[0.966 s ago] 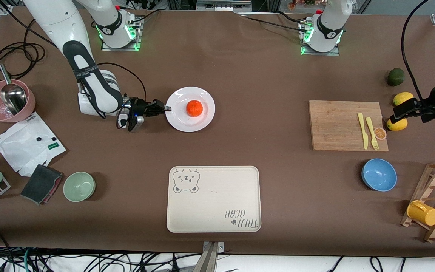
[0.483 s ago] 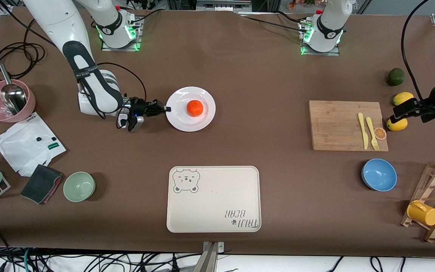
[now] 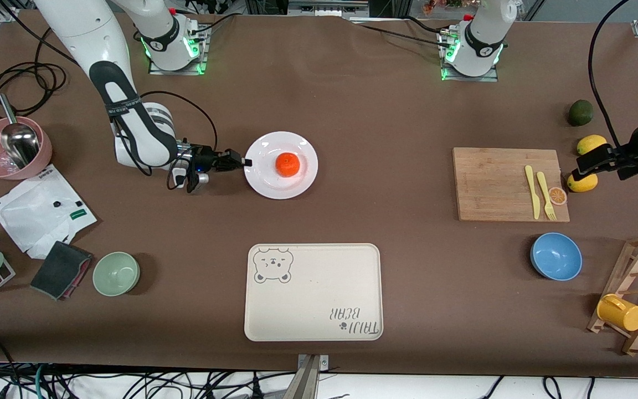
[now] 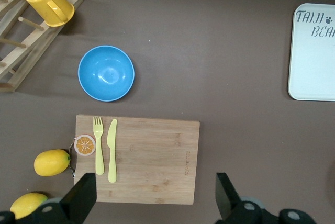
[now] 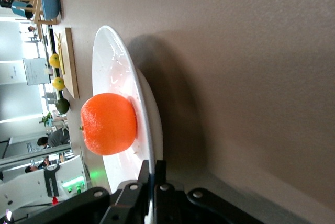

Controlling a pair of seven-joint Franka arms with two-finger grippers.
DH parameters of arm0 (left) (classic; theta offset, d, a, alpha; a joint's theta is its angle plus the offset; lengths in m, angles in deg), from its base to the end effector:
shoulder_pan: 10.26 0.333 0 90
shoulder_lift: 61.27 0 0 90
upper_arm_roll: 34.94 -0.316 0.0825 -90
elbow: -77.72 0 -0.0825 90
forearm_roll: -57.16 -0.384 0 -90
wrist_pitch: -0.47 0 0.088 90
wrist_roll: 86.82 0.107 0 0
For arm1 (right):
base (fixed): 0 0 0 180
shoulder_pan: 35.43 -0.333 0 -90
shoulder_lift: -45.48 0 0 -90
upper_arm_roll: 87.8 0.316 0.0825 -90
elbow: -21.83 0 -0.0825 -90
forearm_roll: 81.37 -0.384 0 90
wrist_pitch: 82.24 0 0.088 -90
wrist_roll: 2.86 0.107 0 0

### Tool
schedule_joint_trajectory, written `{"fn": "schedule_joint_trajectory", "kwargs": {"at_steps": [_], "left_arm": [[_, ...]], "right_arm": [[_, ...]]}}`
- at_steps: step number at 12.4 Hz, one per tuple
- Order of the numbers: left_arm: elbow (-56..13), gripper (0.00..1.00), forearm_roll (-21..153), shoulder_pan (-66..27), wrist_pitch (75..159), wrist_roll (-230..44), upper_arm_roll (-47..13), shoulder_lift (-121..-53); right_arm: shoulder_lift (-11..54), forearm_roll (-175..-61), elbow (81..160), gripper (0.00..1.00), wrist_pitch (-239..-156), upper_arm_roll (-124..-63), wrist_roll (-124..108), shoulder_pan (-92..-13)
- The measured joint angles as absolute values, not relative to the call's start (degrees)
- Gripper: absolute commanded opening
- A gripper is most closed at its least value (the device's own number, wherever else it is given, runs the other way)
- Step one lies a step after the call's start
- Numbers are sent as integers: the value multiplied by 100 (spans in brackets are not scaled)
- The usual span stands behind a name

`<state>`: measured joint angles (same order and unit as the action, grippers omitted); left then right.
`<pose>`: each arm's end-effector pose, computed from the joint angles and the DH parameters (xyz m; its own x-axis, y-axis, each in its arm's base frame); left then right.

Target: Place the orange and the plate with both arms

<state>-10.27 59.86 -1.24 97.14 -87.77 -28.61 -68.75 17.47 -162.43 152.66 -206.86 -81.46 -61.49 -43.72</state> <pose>0.6024 0.0278 0.5766 0.9973 0.0701 0.0205 0.0688 -0.9957 0.0616 0.4542 0.1624 0.1220 0.9928 0.0856 -0.0841 -0.0249 -0.5389 -0.8420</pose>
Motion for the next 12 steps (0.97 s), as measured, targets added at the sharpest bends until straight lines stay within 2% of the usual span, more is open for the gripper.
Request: {"fn": "schedule_joint_trajectory", "kwargs": {"at_steps": [4,7,12], "left_arm": [[-1026,100,5986,-124,9714,-8777,-2861,-6875],[-1024,100,5986,-124,9714,-8777,-2861,-6877],[-1016,100,5986,-124,9714,-8777,-2861,-6882]], "right_arm": [[1754,-16305,14795,0,-20702,-8147,-5545,-4371],[1714,-16306,14121,0,-20693,-8139,-5015,-4381],[827,-16311,12370,0,-20674,-8113,-3912,-4757]]}}
